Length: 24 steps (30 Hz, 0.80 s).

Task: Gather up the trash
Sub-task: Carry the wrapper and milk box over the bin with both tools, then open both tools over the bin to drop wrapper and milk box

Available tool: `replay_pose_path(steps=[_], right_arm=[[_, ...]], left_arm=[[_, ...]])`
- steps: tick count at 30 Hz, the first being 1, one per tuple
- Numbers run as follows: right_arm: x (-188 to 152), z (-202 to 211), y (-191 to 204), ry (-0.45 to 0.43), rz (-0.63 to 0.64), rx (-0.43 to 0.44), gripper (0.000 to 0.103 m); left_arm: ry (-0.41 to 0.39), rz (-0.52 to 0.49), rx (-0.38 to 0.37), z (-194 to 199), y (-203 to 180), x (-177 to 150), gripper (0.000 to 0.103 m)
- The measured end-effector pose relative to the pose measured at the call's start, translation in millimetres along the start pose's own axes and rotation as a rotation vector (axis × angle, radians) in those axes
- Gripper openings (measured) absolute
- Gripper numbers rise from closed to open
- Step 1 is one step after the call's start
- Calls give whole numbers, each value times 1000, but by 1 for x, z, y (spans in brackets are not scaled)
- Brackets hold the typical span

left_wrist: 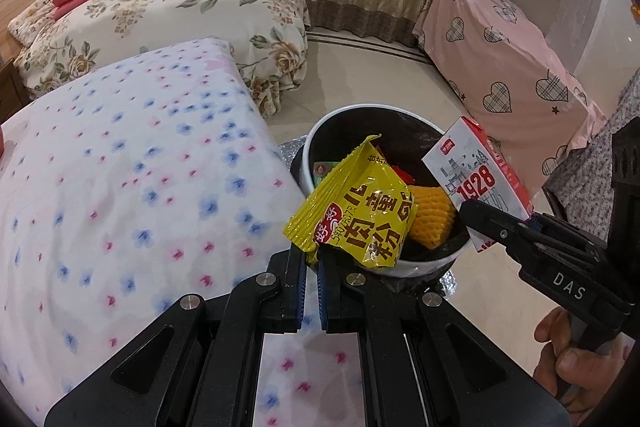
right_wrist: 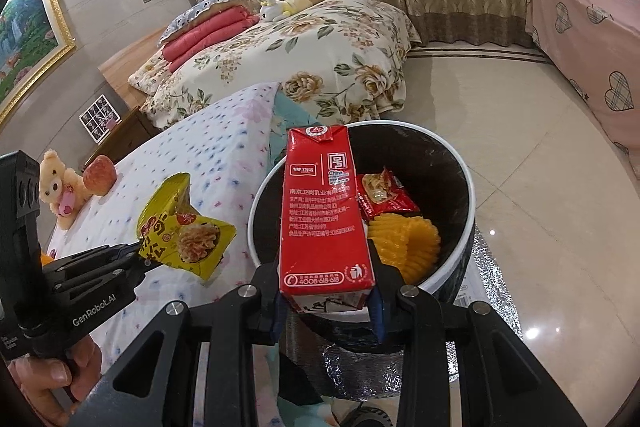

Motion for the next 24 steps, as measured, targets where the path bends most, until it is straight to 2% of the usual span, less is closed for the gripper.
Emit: replay_pose_path(steps=[24], right_arm=[[14,-1,-16,-2,4,-18,32]], left_arm=[[12,-37,10,-23,-22,22,4]])
Point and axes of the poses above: each gripper's, at about its wrist camera, not at the fingertips, and z roughly against the way its jaws point, y to its left, x to its top, the point moved 7 cm from there along -z, roughly the way its jaws point, and after that the axes turned 12 degrees about -z, right-handed, at the moved point
